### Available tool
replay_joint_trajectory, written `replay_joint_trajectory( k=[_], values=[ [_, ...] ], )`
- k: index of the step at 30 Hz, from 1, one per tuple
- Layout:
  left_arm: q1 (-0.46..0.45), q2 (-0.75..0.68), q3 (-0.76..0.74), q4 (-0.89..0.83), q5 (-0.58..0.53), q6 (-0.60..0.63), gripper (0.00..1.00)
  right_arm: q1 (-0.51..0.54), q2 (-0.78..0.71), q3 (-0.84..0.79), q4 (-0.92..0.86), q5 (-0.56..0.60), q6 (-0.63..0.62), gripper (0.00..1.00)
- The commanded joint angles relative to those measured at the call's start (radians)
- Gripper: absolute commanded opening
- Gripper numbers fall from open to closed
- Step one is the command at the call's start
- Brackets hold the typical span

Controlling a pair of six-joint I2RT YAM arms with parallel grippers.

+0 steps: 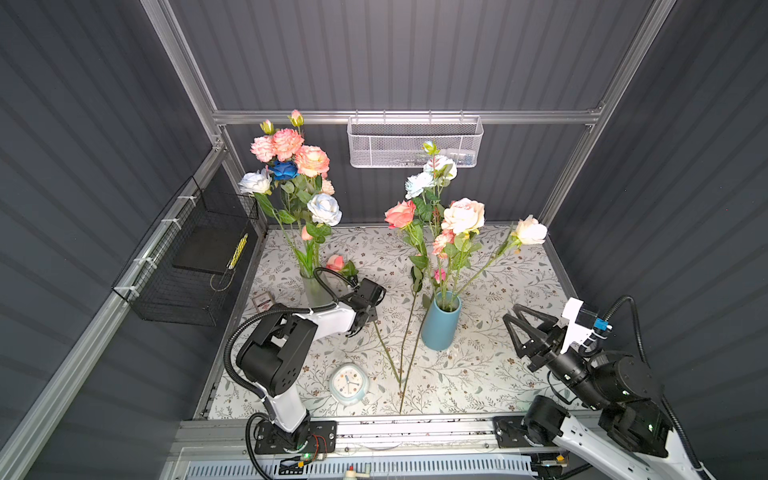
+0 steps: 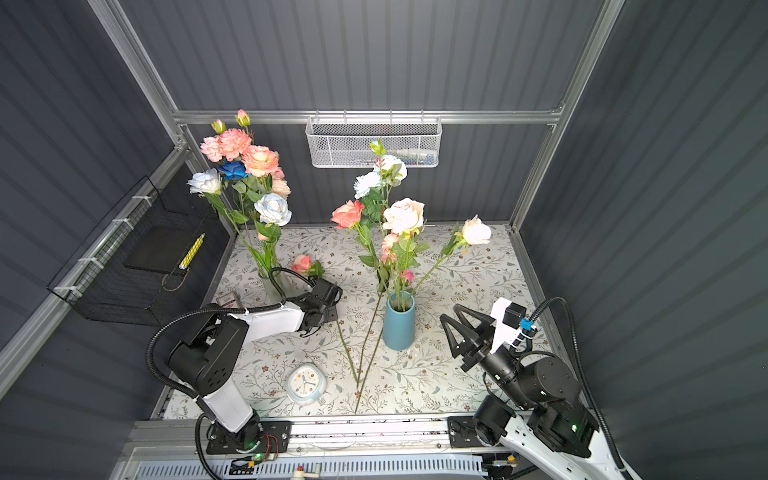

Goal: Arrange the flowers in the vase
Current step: 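Open and withdraw the right gripper while the left lowers to the stems, then grasp a pink rose stem on the table with the left gripper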

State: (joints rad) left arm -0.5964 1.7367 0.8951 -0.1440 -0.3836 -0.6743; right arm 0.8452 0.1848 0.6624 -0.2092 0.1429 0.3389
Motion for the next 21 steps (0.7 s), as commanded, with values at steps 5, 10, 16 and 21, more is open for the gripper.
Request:
replay_joint_trajectory(
  k=[5,10,16,21],
  values=[
    [-0.043,-0.108,0.008,-0.036,0.017,-0.040,0.48,0.003,-0.019,0.014,-0.003,0.014,-0.005,0.51],
    [-0.037,-0.095,0.035,-0.052,-0.039,-0.060,0.51,0.003,-0.020,0.013,0.004,0.010,-0.003,0.51],
    [-0.019,-0.010,0.071,0.004,-0.077,-0.088,0.52,0.003,-0.035,0.014,-0.013,0.008,0.002,0.51],
    [-0.017,0.076,0.120,0.012,-0.125,-0.081,0.53,0.003,-0.060,0.021,-0.030,0.008,0.005,0.51]
  ],
)
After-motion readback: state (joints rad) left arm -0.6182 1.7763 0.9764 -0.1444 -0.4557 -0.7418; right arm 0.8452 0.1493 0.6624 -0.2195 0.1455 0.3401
